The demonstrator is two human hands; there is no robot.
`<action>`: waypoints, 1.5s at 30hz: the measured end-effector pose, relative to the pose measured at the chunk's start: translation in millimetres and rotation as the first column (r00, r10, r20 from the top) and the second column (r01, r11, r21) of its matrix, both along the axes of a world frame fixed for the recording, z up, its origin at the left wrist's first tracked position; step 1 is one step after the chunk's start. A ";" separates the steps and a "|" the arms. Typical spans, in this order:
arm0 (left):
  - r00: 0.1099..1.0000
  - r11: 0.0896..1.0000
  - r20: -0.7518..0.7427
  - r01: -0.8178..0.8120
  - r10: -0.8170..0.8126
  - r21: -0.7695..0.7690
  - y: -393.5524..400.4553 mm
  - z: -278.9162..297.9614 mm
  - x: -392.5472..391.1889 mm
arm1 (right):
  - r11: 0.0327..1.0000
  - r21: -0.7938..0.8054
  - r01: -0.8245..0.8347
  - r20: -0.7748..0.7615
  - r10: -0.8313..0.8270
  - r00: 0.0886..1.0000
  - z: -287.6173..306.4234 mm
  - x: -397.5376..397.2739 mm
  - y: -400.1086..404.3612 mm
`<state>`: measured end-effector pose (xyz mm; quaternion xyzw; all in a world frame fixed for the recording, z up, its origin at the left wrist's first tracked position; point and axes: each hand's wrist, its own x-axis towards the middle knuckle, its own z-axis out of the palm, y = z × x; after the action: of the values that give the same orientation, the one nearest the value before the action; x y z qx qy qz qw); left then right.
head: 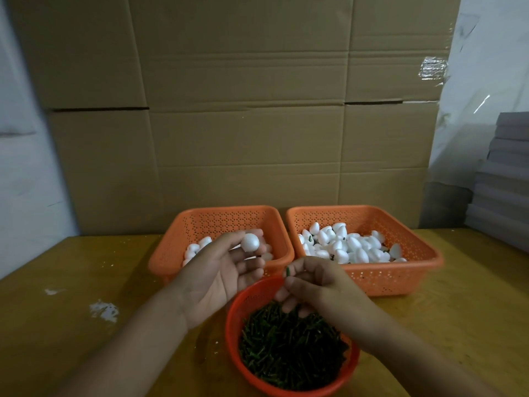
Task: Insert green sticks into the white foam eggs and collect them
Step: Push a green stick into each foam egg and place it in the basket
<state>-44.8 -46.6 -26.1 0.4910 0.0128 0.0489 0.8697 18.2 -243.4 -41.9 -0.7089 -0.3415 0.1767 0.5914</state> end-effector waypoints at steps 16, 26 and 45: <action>0.993 0.944 0.104 -0.091 0.060 0.316 -9.3 -6.1 -9.6 | 0.985 -0.040 0.168 0.568 -0.116 0.815 -26.0 -13.7 -2.3; 0.978 0.787 0.179 -0.193 0.107 0.586 -17.7 -17.9 -9.4 | 0.985 -0.010 0.171 0.482 -0.145 0.864 -26.9 4.1 -8.5; 0.963 0.789 0.247 -0.236 0.111 0.566 -18.7 -19.1 -10.5 | 0.982 0.005 0.187 0.276 -0.181 0.944 -28.4 8.8 -5.3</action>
<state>-55.3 -65.3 -45.2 0.7262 -0.0454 0.1797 0.6620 27.0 -248.7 -70.2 -0.7615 -0.3508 0.0241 0.5445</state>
